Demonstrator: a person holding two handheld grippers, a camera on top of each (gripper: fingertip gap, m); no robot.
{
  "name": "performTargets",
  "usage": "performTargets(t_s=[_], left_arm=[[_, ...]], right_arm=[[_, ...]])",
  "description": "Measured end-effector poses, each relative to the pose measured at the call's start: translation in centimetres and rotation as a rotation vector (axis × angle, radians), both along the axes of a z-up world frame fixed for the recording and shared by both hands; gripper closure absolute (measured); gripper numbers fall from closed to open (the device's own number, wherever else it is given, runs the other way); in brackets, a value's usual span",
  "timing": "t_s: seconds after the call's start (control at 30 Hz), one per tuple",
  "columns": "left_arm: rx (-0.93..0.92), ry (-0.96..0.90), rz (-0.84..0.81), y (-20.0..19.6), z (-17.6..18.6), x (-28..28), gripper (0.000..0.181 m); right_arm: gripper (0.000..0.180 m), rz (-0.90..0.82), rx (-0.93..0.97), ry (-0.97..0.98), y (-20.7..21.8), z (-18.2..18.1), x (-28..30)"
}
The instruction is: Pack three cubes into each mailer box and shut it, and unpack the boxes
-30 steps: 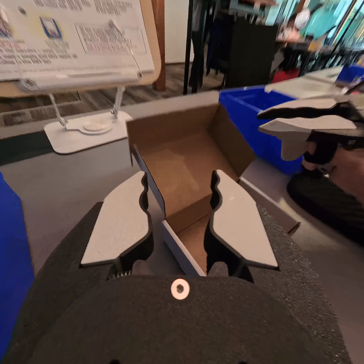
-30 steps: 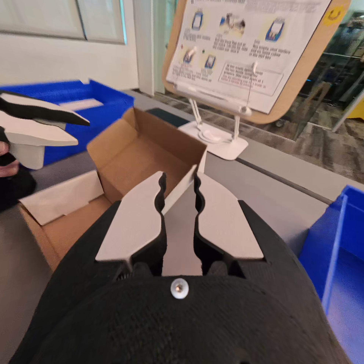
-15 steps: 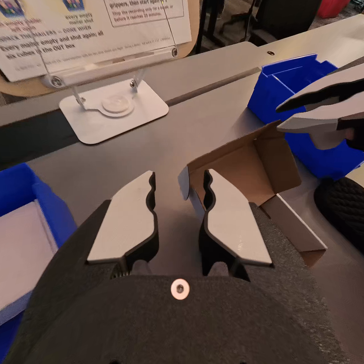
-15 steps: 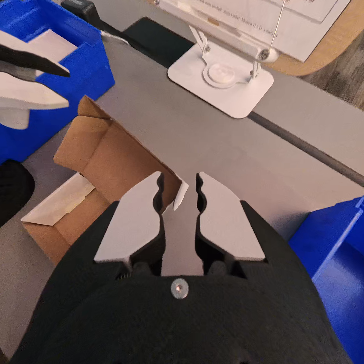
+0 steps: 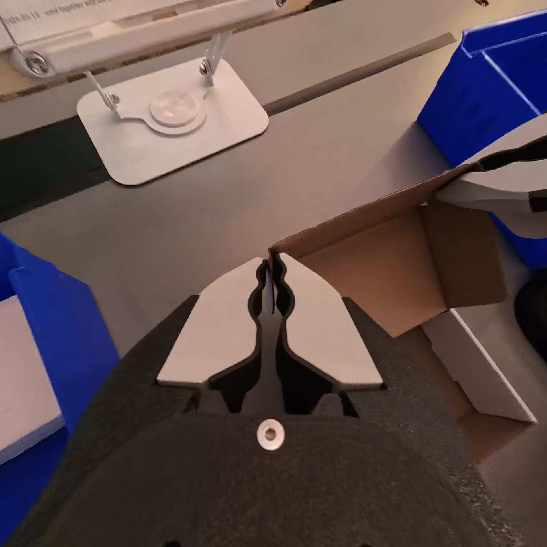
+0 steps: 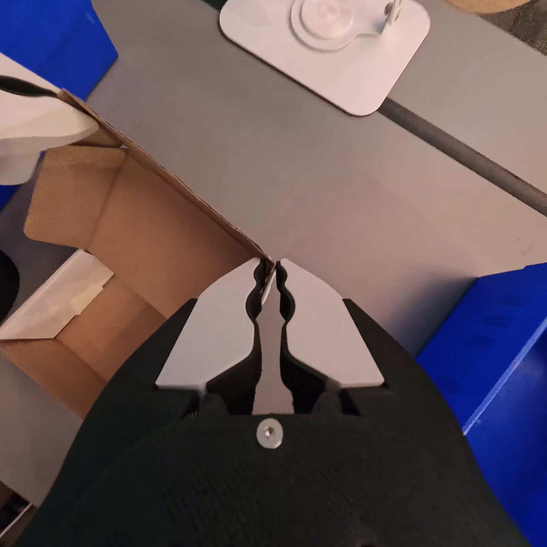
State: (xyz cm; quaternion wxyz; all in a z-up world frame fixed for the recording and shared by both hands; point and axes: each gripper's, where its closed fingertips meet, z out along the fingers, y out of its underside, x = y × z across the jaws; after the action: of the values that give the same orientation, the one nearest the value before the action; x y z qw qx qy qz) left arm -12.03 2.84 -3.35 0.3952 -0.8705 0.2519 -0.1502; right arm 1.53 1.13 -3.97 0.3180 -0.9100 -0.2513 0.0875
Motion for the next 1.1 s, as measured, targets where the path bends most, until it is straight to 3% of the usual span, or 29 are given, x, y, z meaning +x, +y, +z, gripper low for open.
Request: performTargets(t_s=[0.03,0.33,0.73,0.9,1.1], left_arm=[[0.024,-0.011,0.010,0.2,0.4,0.0,0.177],[0.355,-0.144,0.182,1.3,5.0,0.1,0.176],[0.502,-0.400,0.208,-3.7,4.5,0.4,0.174],[0.607,-0.328,0.219,-5.0,4.8,0.4,0.175],[0.536,-0.314,0.214,-5.8,4.5,0.6,0.174]], right_arm=[[0.172,-0.009,0.027,0.019,0.2,0.4,0.0],[0.172,-0.134,0.511,0.109,2.5,5.6,0.3],[0.170,-0.195,0.652,0.287,-3.0,4.9,0.5],[0.169,-0.203,0.659,0.385,-4.3,4.9,0.4],[0.168,-0.207,0.644,0.411,-4.6,4.6,0.5]])
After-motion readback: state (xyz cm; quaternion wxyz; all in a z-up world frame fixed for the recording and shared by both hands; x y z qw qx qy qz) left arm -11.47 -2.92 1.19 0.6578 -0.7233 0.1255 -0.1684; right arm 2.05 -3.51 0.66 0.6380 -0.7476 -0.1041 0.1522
